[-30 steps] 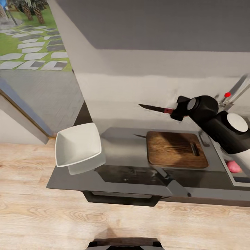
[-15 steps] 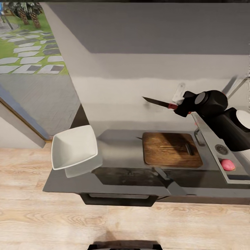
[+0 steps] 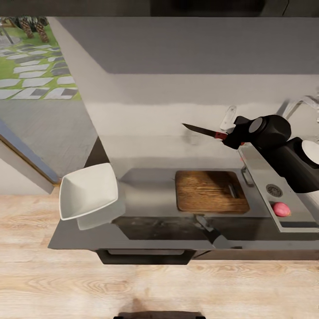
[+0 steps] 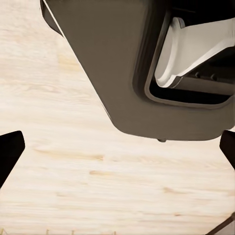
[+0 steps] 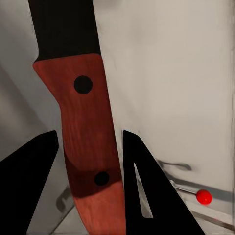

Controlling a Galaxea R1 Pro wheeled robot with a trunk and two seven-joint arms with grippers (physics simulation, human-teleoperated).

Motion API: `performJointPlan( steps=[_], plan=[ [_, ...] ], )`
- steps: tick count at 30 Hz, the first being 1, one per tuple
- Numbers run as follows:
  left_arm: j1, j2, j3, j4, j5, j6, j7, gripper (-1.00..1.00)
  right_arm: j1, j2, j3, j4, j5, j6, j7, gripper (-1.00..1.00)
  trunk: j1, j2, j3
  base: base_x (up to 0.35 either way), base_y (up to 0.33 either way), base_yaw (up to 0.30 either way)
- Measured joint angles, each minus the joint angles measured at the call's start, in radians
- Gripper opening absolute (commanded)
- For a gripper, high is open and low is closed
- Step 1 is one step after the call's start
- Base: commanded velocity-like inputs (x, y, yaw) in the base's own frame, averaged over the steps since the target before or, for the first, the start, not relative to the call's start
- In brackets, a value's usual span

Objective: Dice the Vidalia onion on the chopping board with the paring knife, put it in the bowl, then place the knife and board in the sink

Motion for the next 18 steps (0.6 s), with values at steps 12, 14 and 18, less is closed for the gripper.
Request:
performJointPlan(
  steps=[12, 14, 18],
  plan=[
    [0.000, 0.000, 0.000, 0.000, 0.000, 0.000, 0.000, 1.00, 0.000, 0.000, 0.000, 0.000, 0.000, 0.001, 0.000, -1.00, 0.000, 0.000, 0.003, 0.000, -0.271, -0.001],
    [0.000, 0.000, 0.000, 0.000, 0.000, 0.000, 0.000, 1.00, 0.000, -0.005, 0.000, 0.000, 0.000, 0.000, 0.000, -1.00, 0.000, 0.000, 0.003, 0.000, -0.291, 0.000],
    [0.000, 0.000, 0.000, 0.000, 0.000, 0.000, 0.000, 1.00, 0.005, -0.018, 0.000, 0.000, 0.000, 0.000, 0.000, -1.00, 0.000, 0.000, 0.003, 0.000, -0.285, 0.000]
  ],
)
